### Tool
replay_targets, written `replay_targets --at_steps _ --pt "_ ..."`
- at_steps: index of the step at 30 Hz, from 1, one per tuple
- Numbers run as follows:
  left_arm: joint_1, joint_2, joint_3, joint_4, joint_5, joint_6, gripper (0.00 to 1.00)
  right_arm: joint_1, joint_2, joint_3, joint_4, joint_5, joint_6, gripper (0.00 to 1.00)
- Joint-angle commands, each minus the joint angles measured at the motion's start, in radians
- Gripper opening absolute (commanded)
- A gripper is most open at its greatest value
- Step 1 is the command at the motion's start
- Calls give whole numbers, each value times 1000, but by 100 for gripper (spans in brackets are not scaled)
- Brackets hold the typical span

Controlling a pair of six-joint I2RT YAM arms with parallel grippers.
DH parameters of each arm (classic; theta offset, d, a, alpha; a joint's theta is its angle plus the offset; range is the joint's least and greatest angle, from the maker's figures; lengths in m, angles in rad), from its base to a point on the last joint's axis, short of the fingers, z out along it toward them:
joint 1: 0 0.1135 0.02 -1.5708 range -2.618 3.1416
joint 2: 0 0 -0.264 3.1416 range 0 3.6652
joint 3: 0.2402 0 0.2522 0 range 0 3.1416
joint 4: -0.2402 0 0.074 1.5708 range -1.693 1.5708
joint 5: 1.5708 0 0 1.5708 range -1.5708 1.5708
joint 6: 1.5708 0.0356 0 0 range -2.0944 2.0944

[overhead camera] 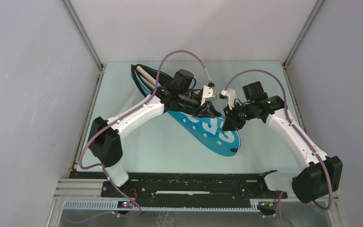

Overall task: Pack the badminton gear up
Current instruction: Adjust the racket bag at the center of the board.

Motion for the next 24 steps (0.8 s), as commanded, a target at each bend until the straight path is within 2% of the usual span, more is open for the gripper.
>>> replay_targets --at_steps 1,3,7,8,9,10,18,24 --pt "19 -9 58 -47 41 8 31 19 -5 -30 -54 22 -45 0" --pt "29 -13 66 -52 33 8 23 19 -4 -32 -54 22 -46 0" --pt "29 -12 75 -67 37 22 16 19 -10 -33 -50 26 -43 0" --pt "28 -8 76 -69 41 22 11 20 -12 -33 -49 27 -41 0" --pt "28 -5 80 -73 43 22 2 19 -14 -33 -49 31 -40 0" --pt "28 -3 85 -79 45 23 1 19 -15 -34 -47 33 -38 0" --pt "25 -74 106 -84 9 -103 0 20 -20 -36 20 167 17 0" --pt "-7 -137 41 -87 -48 -141 0 20 -52 -37 93 234 37 0"
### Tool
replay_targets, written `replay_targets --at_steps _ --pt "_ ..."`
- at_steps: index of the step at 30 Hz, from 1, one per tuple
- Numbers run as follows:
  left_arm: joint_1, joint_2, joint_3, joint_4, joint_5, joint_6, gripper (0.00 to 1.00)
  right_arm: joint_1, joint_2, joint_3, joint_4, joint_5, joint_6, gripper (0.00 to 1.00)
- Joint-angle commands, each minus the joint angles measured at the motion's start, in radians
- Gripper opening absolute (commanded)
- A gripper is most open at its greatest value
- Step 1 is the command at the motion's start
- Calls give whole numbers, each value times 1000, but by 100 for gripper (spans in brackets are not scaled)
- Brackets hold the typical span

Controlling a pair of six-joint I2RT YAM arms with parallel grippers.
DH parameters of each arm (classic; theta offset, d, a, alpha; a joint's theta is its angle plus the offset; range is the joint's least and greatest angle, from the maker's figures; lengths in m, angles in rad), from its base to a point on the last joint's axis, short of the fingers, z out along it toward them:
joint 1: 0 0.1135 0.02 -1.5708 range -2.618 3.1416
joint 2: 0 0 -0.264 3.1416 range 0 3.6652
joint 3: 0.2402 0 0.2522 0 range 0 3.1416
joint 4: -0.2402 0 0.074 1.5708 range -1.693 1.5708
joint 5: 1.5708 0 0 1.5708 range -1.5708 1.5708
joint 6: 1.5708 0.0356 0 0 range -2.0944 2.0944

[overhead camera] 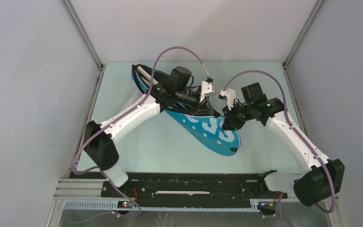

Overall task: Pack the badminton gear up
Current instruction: Adjust the racket bag at the center of the board.

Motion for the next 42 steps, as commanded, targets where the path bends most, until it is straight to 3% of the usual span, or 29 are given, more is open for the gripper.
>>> replay_targets --at_steps 1,16,26,32,42 --pt "-17 -97 -15 -5 -13 -80 0 0 -35 -24 66 157 -4 0" --pt "-76 -93 -212 379 -9 -634 1 1 -110 -113 291 286 76 0" --pt "-116 -56 -243 419 -73 -618 8 3 -134 -152 360 263 83 0" --pt "-139 -65 -289 437 -90 -578 31 1 -137 -164 386 274 70 0" --pt "-146 -118 -367 398 -177 -349 42 -5 -156 -180 420 236 59 0"
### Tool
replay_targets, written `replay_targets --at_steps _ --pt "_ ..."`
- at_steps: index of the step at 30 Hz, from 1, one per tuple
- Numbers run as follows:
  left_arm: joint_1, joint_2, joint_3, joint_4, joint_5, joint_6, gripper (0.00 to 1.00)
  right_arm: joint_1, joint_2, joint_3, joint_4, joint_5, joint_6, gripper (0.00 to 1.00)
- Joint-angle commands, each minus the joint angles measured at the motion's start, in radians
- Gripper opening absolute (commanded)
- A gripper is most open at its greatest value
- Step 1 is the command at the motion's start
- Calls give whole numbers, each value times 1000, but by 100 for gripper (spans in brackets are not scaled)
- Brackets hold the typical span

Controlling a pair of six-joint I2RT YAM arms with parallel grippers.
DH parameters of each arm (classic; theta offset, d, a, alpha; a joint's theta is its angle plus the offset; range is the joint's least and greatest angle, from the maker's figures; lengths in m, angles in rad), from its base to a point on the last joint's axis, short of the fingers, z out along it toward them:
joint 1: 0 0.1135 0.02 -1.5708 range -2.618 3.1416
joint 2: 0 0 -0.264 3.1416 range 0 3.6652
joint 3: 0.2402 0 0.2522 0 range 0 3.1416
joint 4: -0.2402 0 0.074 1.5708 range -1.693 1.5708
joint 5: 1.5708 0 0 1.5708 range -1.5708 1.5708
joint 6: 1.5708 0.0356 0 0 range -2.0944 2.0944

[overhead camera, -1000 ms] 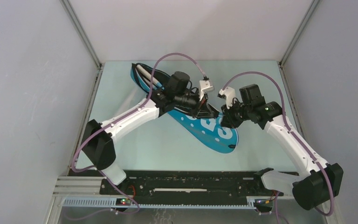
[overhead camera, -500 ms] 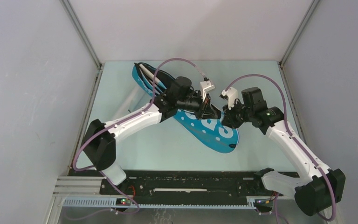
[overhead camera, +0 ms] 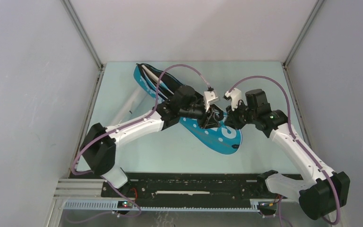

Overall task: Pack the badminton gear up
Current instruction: Adjust the racket bag at the center of the board.

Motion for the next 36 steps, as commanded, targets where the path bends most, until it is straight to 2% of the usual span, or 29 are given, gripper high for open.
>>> replay_targets --at_steps 1,9,20,30,36 --pt "-27 -61 -55 -59 -14 147 43 -15 -17 -9 159 52 -26 0" --pt "-26 -76 -74 -99 -69 330 53 -22 -34 -16 156 10 -62 0" --pt "5 -87 -24 -128 -38 363 56 -7 -55 -56 110 -67 -139 0" --pt "62 -41 12 -32 76 125 57 1 -77 -89 117 -61 -150 0" --pt "96 -6 15 87 151 -71 56 5 -83 -95 115 -60 -149 0"
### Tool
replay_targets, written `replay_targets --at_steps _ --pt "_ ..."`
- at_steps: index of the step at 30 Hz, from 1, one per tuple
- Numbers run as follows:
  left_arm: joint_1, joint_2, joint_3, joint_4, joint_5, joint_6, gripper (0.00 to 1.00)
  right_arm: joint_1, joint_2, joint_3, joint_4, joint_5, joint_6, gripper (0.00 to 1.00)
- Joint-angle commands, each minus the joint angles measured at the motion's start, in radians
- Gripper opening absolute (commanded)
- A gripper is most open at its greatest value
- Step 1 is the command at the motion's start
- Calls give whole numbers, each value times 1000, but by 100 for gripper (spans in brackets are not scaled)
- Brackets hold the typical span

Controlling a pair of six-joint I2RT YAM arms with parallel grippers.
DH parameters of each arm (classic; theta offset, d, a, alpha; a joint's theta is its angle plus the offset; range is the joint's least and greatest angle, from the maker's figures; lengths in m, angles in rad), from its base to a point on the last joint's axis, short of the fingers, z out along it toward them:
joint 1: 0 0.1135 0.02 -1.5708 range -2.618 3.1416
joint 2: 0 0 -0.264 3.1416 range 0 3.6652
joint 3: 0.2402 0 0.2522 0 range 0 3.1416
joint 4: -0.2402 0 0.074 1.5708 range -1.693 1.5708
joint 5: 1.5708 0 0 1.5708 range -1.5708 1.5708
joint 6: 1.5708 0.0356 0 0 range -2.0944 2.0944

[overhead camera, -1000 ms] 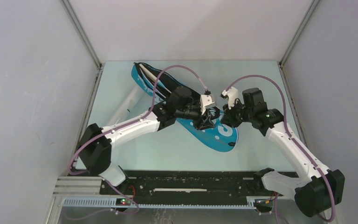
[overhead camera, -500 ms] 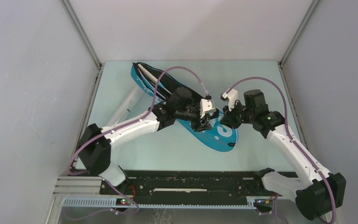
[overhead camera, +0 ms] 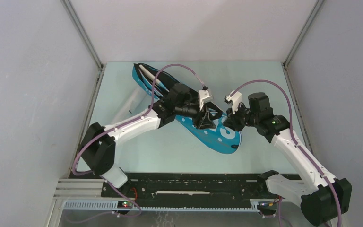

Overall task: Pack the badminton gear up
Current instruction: Adjust the racket bag at the center of the board.

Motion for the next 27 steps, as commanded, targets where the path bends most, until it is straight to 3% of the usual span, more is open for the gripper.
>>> replay_targets --at_steps 1,8,15,27 --pt "35 23 55 139 76 -195 56 8 -20 -20 27 27 -92 0" --pt "75 47 41 285 71 -371 54 13 -22 -23 26 28 -89 0" --pt "89 59 60 315 73 -411 49 13 -20 -28 27 29 -92 0" --pt "116 41 104 283 86 -381 53 13 -18 -30 29 28 -99 0"
